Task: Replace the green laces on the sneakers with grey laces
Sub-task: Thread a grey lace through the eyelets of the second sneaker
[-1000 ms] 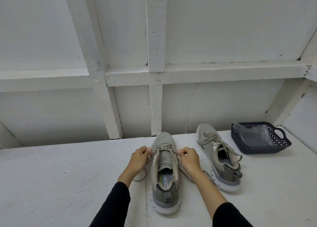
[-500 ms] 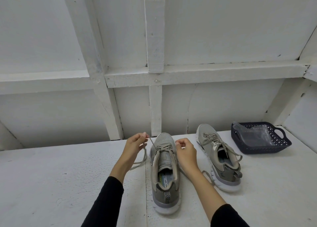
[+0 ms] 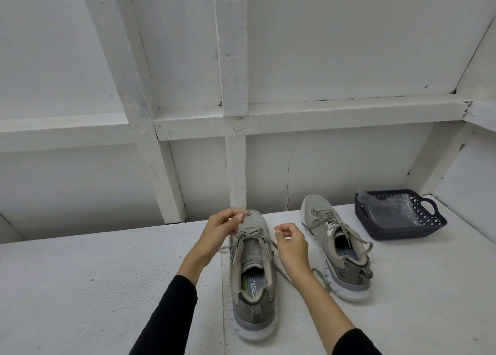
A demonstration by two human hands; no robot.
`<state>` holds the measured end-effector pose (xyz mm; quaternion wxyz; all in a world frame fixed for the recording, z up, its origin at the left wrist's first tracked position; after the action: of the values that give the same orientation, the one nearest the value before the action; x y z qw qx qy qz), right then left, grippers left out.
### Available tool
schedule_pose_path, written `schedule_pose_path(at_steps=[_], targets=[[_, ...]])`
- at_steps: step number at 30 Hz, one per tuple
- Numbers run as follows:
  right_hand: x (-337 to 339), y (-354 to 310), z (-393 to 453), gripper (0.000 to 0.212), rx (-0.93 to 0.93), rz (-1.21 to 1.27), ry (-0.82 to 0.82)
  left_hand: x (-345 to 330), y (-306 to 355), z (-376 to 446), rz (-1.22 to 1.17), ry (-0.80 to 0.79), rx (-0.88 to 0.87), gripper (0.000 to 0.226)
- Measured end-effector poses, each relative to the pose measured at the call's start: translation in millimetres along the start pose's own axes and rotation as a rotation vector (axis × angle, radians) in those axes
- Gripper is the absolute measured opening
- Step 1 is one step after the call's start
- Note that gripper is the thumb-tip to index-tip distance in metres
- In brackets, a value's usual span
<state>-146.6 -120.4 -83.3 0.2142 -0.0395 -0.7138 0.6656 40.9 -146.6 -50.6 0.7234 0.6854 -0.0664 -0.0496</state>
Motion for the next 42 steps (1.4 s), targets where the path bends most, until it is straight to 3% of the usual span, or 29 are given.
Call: schedule_pose_path(at_steps=[3, 8, 14, 17, 25, 30, 33, 37, 42], targets=[[0.7, 2.5, 0.6, 0.009, -0.004, -0.006, -0.002, -4.2, -4.3, 3.4, 0.251, -0.051, -0.047, 0.025], [2.0, 4.8, 2.2, 0.009, -0.020, -0.010, 0.006, -8.8, -1.2, 2.6, 0.321, 0.025, -0.091, 0.018], [2.0, 6.2, 0.8, 0.009, -0.028, -0.008, 0.005, -17.0, 1.3, -0.1, 0.427, 0.066, -0.134, 0.029], [1.5, 7.1, -0.5, 0.009, -0.047, 0.001, 0.002, -19.9, -1.1, -1.9, 0.417, 0.052, -0.114, 0.018], [2.2, 7.2, 0.9, 0.010, -0.059, 0.015, -0.001, -13.2, -12.8, -4.4, 0.276, 0.145, -0.040, 0.021], [-7.4, 3.2, -4.4, 0.026, -0.086, 0.053, -0.155, -18.0, -12.1, -8.8, 0.216, 0.191, -0.076, 0.018], [-14.0, 2.9, -6.7, 0.023, -0.095, 0.053, -0.239, -18.3, -10.8, -10.2, 0.214, 0.213, -0.087, 0.017], [-10.1, -4.6, -7.2, 0.018, -0.238, 0.307, -0.232, -13.5, -8.2, -9.0, 0.292, 0.207, -0.104, 0.015], [-8.8, -6.8, 1.6, 0.020, -0.387, 0.601, -0.217, -16.7, -6.1, -2.5, 0.502, 0.012, -0.114, 0.016]])
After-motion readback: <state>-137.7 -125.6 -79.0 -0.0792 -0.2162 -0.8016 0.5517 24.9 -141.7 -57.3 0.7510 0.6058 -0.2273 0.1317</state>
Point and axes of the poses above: each hand's wrist, its own z-axis towards the middle knuckle, its own x-axis out of the back of the hand, y = z × x, the point moved 6 cm from there along z, towards the middle knuckle, and after that the axes turned 1 degree about y, right-handed, at the moved point
